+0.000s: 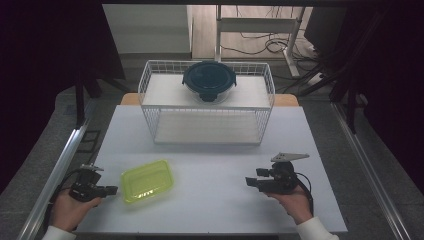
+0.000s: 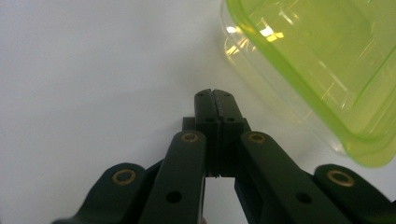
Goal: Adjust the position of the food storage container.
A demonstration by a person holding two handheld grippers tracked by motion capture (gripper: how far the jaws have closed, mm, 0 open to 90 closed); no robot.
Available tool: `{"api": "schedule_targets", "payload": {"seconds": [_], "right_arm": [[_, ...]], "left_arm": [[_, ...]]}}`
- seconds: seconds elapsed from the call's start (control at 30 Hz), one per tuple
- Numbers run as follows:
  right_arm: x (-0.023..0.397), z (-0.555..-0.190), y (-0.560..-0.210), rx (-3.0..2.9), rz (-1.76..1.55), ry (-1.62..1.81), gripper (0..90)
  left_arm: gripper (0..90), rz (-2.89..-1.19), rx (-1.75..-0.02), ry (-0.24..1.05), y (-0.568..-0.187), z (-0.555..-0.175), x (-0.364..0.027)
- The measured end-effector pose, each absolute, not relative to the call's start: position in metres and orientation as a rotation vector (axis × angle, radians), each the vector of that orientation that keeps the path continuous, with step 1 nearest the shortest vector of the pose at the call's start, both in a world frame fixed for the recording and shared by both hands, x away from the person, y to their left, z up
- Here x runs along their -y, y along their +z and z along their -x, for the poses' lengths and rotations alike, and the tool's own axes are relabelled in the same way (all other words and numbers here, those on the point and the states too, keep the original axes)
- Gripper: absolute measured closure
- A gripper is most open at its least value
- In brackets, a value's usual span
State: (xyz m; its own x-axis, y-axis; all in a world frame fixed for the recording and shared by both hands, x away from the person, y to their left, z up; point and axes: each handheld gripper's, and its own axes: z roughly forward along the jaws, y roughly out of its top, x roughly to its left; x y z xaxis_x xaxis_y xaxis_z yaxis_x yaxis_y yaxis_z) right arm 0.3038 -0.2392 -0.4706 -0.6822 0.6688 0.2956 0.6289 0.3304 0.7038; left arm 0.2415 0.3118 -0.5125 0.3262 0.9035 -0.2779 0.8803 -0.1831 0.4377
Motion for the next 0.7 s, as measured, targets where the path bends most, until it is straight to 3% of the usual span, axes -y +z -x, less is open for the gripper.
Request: {"api": "schedule_targets", "payload": {"seconds": [0.13, 0.47, 0.7], "right_arm": [[0.242, -0.303, -0.469, -2.507, -1.237, 1.314, 35.9], [0.247, -0.303, -0.468, -2.434, -1.287, 1.288, 22.3], [0.246, -0.300, -0.467, -2.418, -1.270, 1.268, 19.5]], "left_arm": [[90.0, -2.073, -1.543, 0.038, -0.513, -0.248, -0.306], [90.0, -2.088, -1.513, 0.019, -0.514, -0.265, -0.289], [90.0, -2.099, -1.477, 0.007, -0.511, -0.275, -0.273]]}}
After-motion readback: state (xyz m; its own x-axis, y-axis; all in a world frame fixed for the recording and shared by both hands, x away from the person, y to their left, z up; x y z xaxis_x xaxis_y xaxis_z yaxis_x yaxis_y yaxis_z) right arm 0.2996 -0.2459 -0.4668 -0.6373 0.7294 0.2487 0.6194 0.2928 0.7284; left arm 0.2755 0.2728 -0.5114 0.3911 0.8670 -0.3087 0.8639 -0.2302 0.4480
